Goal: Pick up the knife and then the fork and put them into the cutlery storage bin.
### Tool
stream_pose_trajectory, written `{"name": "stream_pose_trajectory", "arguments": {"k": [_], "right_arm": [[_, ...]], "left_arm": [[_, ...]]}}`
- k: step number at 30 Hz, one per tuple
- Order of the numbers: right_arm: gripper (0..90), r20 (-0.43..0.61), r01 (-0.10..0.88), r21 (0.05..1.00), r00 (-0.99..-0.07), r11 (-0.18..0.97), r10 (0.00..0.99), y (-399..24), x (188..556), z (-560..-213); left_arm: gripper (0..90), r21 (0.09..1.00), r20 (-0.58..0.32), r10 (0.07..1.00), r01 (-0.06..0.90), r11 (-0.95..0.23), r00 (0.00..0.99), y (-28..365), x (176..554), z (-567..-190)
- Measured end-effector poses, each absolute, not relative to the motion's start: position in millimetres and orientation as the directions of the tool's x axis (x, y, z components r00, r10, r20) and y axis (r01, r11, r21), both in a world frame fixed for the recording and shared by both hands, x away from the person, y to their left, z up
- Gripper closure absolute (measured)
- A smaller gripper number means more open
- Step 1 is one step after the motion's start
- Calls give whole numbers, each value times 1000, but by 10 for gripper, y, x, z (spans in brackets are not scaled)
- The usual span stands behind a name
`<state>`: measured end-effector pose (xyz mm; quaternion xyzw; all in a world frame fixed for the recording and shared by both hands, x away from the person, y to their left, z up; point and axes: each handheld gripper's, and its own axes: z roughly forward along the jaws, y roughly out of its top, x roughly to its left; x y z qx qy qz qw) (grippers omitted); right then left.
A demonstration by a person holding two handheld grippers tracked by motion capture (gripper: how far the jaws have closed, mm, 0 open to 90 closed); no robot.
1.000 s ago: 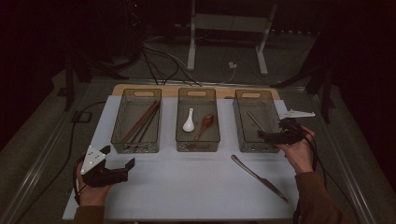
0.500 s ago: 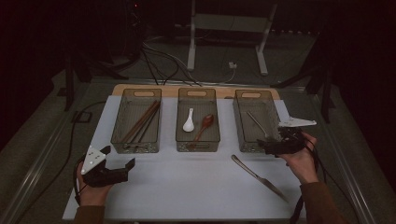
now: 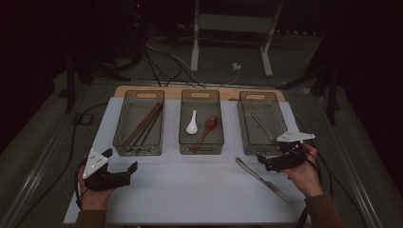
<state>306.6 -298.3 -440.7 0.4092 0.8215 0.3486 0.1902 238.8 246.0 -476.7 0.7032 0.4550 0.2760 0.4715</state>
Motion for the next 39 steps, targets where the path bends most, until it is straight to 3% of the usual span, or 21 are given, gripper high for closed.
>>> {"name": "stream_pose_trajectory", "arguments": {"k": [20, 28, 33, 39], "right_arm": [[0, -24, 619, 582, -635, 527, 772, -2772, 2977, -4792], [59, -35, 631, 535, -648, 562, 761, -2725, 2988, -4865], [172, -40, 633, 490, -671, 600, 741, -2694, 2987, -4917], [382, -31, 635, 435, -698, 638, 715, -2666, 2982, -4995]], "left_arm": [[5, 914, -29, 900, 376, -152, 435, 2443, 2384, -4772], [5, 913, -29, 900, 377, -153, 435, 2446, 2384, -4772], [5, 913, -29, 899, 377, -154, 437, 2442, 2385, -4774], [5, 913, -29, 899, 377, -154, 437, 2443, 2385, -4774]]}}
